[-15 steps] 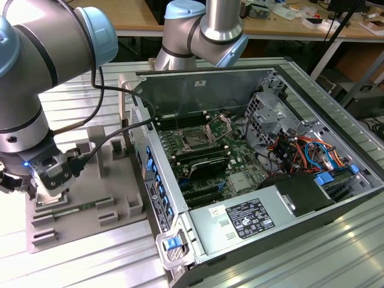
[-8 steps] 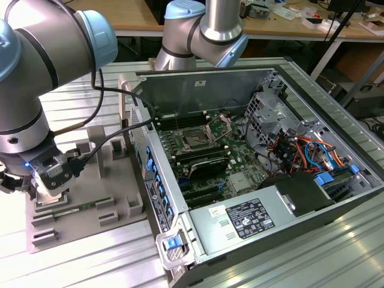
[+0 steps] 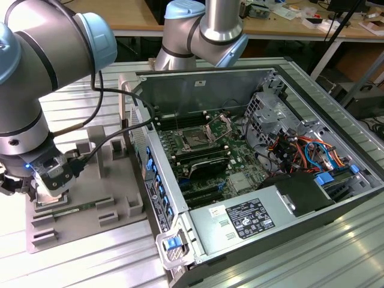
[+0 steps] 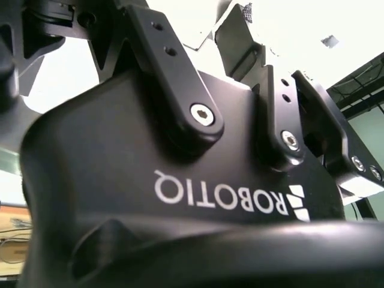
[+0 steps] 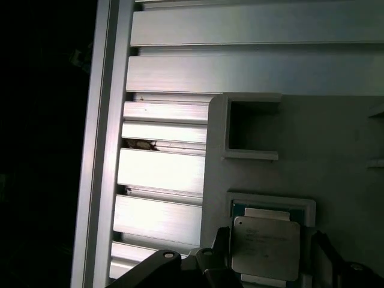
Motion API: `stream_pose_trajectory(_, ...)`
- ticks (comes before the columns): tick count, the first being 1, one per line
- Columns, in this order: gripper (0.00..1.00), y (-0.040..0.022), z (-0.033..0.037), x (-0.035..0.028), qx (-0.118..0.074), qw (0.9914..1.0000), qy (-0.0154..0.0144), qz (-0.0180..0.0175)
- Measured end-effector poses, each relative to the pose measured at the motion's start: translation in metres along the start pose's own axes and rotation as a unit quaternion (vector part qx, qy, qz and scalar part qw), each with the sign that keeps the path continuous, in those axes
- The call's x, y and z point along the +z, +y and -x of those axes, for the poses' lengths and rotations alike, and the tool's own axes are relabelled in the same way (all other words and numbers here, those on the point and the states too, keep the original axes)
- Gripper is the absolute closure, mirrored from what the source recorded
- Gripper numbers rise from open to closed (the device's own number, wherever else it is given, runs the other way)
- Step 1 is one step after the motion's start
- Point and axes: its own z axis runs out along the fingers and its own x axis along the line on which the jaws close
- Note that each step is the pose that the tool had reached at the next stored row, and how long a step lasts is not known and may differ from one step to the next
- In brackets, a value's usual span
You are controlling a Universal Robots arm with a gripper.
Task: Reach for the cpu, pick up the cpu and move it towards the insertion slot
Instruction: 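Pick up the cpu and move it towards the insertion slot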
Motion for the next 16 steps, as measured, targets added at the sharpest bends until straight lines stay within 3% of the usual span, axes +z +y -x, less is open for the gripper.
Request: stream_pose_trajectory(16, 0.38, -0.0001, -0.0001, 0.003, -0.003, 1.0, 0.0002, -0.0001)
